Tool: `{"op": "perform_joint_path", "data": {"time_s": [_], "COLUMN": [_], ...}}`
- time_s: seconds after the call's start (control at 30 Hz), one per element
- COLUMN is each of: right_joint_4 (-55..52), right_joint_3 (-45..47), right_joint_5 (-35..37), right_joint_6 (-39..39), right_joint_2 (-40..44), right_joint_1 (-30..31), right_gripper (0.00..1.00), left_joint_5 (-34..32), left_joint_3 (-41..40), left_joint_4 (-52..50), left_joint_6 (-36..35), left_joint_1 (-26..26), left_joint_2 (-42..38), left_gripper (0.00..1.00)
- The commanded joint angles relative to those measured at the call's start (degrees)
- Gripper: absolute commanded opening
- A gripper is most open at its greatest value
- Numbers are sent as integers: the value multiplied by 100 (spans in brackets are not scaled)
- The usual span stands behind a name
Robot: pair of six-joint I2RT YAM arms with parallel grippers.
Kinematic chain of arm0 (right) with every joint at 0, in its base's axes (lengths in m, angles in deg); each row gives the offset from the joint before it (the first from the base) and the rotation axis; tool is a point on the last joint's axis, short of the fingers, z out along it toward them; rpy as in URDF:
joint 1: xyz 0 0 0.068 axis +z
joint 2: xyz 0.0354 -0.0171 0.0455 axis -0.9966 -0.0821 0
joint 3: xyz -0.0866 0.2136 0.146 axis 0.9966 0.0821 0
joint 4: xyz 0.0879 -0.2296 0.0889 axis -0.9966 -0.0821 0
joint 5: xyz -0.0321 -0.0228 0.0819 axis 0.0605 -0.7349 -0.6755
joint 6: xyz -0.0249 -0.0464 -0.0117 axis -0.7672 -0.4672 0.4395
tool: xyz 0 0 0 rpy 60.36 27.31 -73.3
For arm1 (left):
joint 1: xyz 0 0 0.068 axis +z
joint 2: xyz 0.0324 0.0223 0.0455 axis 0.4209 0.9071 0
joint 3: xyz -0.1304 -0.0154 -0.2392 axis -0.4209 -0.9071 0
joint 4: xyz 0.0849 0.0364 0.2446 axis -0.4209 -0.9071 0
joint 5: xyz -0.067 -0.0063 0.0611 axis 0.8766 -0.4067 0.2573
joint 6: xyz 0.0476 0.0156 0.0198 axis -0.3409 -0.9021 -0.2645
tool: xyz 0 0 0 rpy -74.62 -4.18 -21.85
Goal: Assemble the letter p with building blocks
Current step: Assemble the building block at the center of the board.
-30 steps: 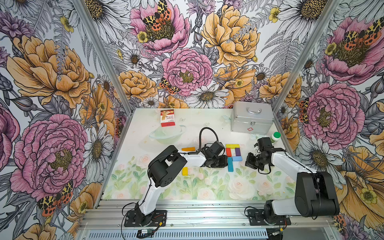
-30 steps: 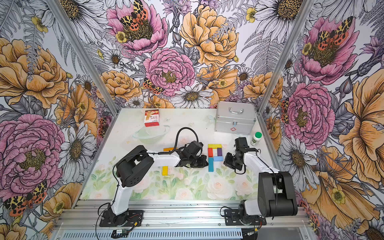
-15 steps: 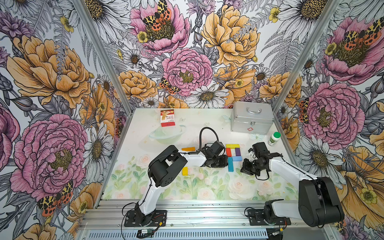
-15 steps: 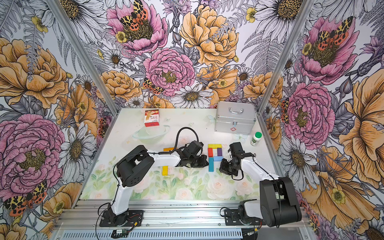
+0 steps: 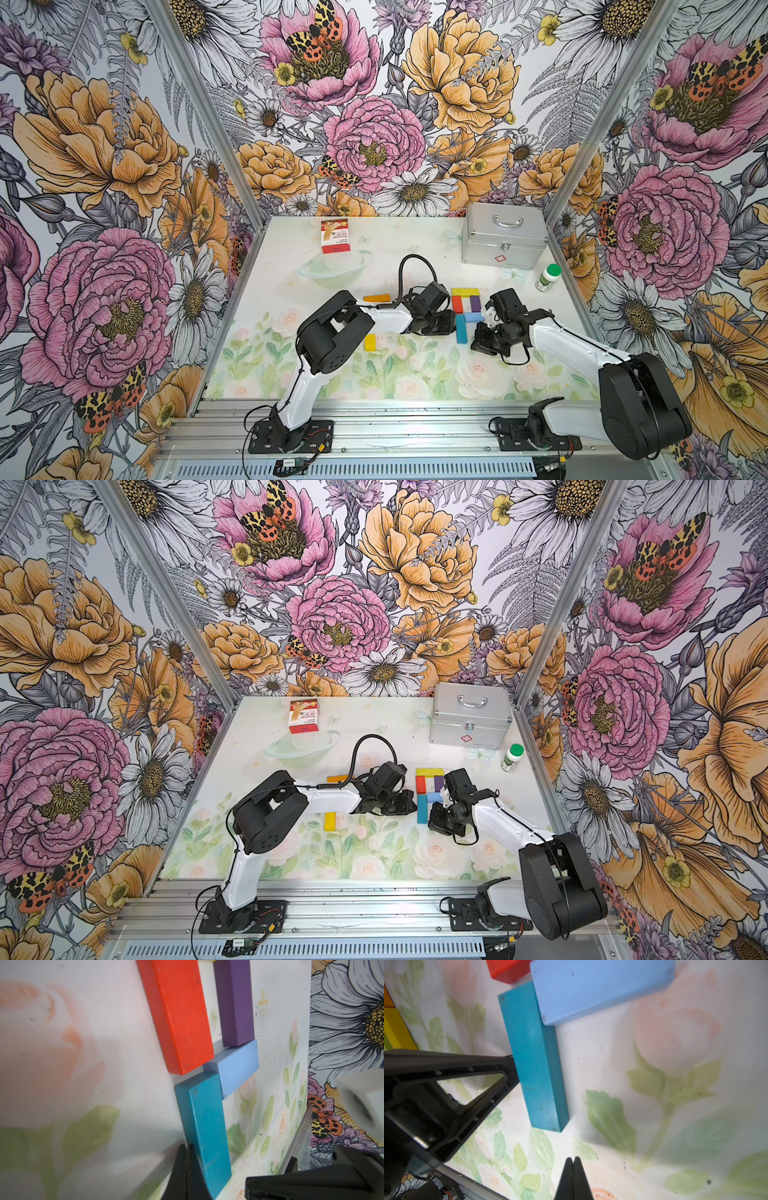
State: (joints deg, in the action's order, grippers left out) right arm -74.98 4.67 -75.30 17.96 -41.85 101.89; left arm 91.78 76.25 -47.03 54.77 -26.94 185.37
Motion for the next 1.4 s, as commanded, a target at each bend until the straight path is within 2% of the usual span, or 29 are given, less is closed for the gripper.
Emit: {"op": "perform_joint_path", "data": {"time_s": [0.0, 0.6, 1.37], "right_joint_4": [337, 582, 589], "right_joint_3": [-10, -62, -84], "right_joint_5": [80, 367, 567], "right_joint_6": [200, 243, 222], "right_joint_2": [-149, -811, -984], "right_joint_1": [132, 291, 291], "right_gripper": [0, 0, 0], "left_joint_5": [-87, -26, 29], "left_joint_3": [-155, -207, -285], "left_joint_4": [-85, -57, -13], "left_joint_6": [22, -13, -4], "left_joint_1": [67, 138, 162], "left_joint_2": [-150, -151, -145], "left_gripper": [0, 0, 0]}}
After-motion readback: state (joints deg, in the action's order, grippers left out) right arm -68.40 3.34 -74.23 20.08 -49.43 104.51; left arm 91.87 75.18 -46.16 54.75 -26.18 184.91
